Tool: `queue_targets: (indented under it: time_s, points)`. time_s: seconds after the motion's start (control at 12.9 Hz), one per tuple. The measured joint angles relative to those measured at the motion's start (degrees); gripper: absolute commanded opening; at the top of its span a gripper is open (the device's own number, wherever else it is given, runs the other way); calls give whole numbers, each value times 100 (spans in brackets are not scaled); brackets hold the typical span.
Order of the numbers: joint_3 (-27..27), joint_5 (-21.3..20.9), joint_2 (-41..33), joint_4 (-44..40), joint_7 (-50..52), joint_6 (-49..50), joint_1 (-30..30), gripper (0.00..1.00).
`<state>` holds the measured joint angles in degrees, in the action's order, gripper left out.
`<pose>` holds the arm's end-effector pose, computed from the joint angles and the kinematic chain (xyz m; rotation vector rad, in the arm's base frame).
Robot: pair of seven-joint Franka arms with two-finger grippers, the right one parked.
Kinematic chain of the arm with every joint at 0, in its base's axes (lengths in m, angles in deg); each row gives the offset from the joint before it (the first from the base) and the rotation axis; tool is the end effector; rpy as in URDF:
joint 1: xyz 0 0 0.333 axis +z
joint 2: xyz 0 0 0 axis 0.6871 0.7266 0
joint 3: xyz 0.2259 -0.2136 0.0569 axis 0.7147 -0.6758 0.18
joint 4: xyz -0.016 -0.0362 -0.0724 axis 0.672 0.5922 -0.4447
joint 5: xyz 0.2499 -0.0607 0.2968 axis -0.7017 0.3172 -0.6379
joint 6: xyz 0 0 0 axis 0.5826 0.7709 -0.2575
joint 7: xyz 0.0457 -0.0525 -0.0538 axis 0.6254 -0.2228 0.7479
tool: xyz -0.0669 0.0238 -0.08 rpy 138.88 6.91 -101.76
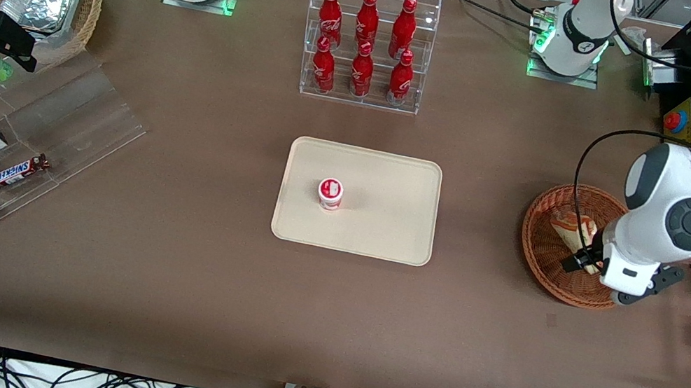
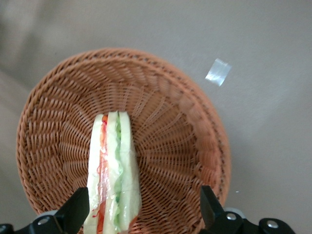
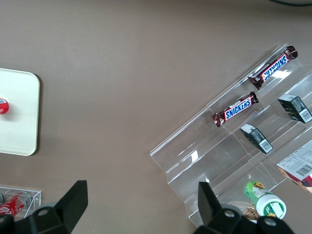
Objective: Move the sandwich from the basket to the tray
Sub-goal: 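Close the left gripper on the sandwich and lift it from the basket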
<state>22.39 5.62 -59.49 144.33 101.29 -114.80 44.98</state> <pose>0.6068 -0.0219 0.2986 -2.8487 -0.9168 0.0828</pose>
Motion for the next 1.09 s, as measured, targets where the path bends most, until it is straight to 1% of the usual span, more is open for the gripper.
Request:
queue_targets:
  time_s: [0.31,0.7,0.93,1.09]
  points:
    - [7,-478,-267,578,505,-283,42,100]
    - [7,-588,-271,1036,1089,-919,42,100]
    - [5,-918,-271,1160,1333,-976,42,100]
    - [4,-1021,-271,1230,1456,-1047,42,100]
